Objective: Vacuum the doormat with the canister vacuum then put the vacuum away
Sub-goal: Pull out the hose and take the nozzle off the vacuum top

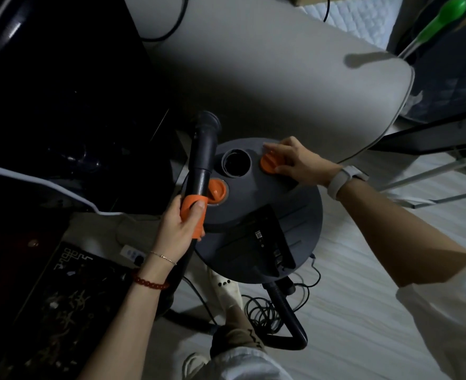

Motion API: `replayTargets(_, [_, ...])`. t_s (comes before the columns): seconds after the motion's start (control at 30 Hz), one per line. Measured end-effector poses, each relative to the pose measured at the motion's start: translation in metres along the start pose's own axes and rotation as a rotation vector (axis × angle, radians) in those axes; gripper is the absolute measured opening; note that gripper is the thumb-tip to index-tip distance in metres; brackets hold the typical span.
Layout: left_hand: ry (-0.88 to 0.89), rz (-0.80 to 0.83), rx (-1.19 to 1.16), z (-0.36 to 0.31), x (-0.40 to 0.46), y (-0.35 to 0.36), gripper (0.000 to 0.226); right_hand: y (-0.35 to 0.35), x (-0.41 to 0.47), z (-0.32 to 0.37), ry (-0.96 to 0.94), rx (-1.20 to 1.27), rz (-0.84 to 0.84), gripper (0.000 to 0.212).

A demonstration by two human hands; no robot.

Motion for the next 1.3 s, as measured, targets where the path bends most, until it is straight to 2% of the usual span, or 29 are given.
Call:
replayTargets(0.07, [0.008,-0.010,0.015,0.001,0.001,-0.004,0.008,-0.001,0.003,-0.004,0.005,0.011,0.016,0.053])
replayTargets(0.13, [0.017,-0.020,0.027,0.000,0.002,-0.005,0.009,-0.002,0.003,-0.010,0.018,0.091,-0.058,0.048])
replayTargets(0.27, [0.020,-0.031,0.027,-0.001,0.005,-0.006,0.011,0.000,-0.007,-0.028,0.132,0.750,-0.314,0.040])
replayTargets(0.33, [0.020,-0.027,0.032,0.000,0.006,-0.006,0.011,0.003,-0.009,-0.033,0.169,0.860,-0.333,0.038])
replayTargets(0.37, [0.020,-0.024,0.032,0.000,0.007,-0.006,0.010,0.001,-0.009,-0.030,0.151,0.805,-0.294,0.037])
replayTargets(0.47, [0.012,-0.019,0.018,0.003,0.007,-0.005,0.010,-0.001,-0.005,-0.019,0.089,0.347,-0.181,0.030])
replayTargets(0.63, [-0.008,-0.013,0.023,0.002,0.006,-0.006,0.011,0.003,0.004,0.004,0.106,-0.178,-0.267,0.044])
replayTargets(0.77, [-0.010,-0.012,0.018,0.000,0.004,-0.011,0.008,-0.001,0.005,0.016,0.169,-0.472,-0.363,0.045])
replayTargets(0.93, [-0.020,-0.022,0.006,0.002,0.003,-0.013,0.007,0.004,0.001,0.022,0.200,-0.481,-0.450,0.039])
replayTargets(1.1, [-0.021,-0.027,0.009,0.005,0.003,-0.017,0.008,0.004,-0.004,0.023,0.301,-0.359,-0.457,0.043])
replayTargets(1.17, [-0.018,-0.029,-0.005,0.005,0.003,-0.020,0.010,0.004,-0.011,0.022,0.347,-0.354,-0.532,0.040])
replayTargets(1.23, [-0.014,-0.032,-0.014,0.004,0.002,-0.023,0.010,0.012,-0.019,0.040,0.251,-0.315,-0.678,0.040])
replayTargets(1.3, [-0.013,-0.031,-0.012,0.004,0.000,-0.027,0.010,0.035,-0.021,0.073,0.057,-0.290,-0.676,0.038])
Point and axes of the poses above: each hand's wrist, its own x-axis towards the middle knuckle, its own y-axis out of the palm, z = x × y, the point moved 6 cm from there along x, towards the middle knuckle, and after that the axes turned 7 degrees about -x, right-handed, at the moved point
